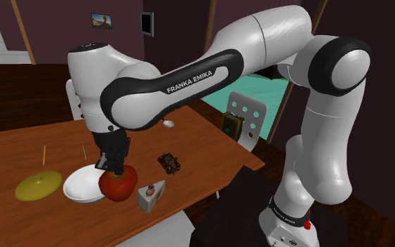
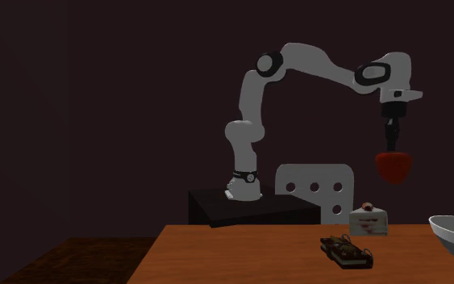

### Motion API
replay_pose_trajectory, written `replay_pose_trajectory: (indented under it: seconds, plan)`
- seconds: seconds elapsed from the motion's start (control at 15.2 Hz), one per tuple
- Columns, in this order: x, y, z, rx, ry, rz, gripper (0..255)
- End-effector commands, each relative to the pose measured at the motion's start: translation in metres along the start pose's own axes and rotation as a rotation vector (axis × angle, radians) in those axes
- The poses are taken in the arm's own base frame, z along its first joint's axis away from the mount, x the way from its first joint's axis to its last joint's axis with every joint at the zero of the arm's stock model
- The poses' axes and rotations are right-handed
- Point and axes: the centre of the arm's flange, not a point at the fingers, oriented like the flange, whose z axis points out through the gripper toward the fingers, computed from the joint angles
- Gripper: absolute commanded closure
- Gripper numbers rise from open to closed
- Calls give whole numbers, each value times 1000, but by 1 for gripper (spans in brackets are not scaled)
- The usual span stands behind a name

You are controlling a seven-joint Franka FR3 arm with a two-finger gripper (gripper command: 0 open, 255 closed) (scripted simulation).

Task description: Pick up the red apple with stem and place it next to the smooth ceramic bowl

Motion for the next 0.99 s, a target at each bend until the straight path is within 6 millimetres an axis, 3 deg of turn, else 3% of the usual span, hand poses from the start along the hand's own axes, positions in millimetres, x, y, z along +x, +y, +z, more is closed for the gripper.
replay_pose_trajectory:
  seconds: [0.0, 0.92]
  plan:
    - [0, 0, 11, 0, 1, 0, 255]
    - [2, -6, 85, 0, 1, 0, 255]
